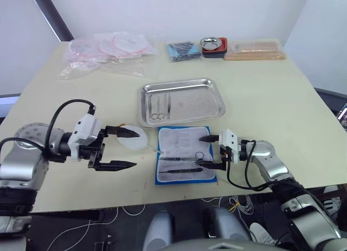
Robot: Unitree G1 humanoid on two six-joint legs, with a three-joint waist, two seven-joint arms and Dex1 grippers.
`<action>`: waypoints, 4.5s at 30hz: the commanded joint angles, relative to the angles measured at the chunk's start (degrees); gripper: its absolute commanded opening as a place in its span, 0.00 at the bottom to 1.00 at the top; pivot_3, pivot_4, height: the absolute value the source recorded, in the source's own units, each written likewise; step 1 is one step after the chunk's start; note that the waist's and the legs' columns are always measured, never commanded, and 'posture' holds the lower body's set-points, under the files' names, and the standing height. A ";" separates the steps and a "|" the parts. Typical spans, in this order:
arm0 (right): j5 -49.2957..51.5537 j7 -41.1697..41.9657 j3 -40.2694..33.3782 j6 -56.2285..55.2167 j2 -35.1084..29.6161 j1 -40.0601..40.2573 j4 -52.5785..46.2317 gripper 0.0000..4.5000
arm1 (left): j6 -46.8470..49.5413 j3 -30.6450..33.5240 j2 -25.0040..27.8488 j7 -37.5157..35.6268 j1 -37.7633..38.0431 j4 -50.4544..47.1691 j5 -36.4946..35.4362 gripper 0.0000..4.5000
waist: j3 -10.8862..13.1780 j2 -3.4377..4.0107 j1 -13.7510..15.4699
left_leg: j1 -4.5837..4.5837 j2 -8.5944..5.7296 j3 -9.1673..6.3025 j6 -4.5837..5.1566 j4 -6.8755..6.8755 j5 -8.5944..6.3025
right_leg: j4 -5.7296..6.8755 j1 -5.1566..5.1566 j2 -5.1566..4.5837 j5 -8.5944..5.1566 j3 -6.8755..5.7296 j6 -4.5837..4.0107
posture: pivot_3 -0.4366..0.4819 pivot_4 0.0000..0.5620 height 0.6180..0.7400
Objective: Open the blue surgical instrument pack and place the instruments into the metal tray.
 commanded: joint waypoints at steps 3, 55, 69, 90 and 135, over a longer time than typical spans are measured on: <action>-6.53 -0.87 4.66 3.57 -1.77 4.69 6.74 1.00 | -1.29 -0.62 0.54 -3.11 -0.36 -1.94 -1.80 0.98 | 0.00 0.00 0.00 | 0.00 0.00 0.03 0.00 0.00 0.00 | -0.01 -0.01 0.00 0.00 0.00 0.00 | 0.48 0.27 1.00; 14.04 -0.20 -7.81 17.51 -8.59 8.98 -34.52 1.00 | -14.34 -9.44 -21.49 2.71 -0.35 6.15 11.95 0.98 | 1.61 0.85 0.96 | -1.58 -0.52 -0.05 0.00 0.68 0.00 | 0.30 -0.93 0.37 0.19 -0.72 0.25 | 0.48 0.27 1.00; 24.70 -0.95 -18.00 25.47 -19.46 16.97 -50.96 1.00 | -16.34 -13.35 -27.15 10.46 -2.21 11.56 19.14 0.98 | 1.64 0.87 1.77 | -1.77 -0.54 -0.21 0.01 1.41 0.00 | 0.75 -0.93 0.41 0.25 -0.82 0.40 | 0.48 0.27 1.00; 37.32 4.29 -32.83 27.29 -28.45 21.72 -54.52 1.00 | -17.40 -16.39 -27.28 11.93 1.04 13.36 21.22 0.98 | 1.44 1.17 1.73 | -1.29 -0.62 0.04 0.01 1.54 0.00 | 0.78 -0.46 0.35 0.36 -0.51 0.58 | 0.48 0.27 1.00; 2.98 -11.85 0.68 25.96 -12.16 4.60 -38.58 1.00 | -16.27 -19.50 -28.13 16.73 1.31 16.97 23.03 0.98 | 0.42 2.34 1.51 | -1.06 -2.15 -2.05 0.01 1.61 -0.01 | 0.77 0.95 -0.79 -0.50 -1.60 1.04 | 0.48 0.27 1.00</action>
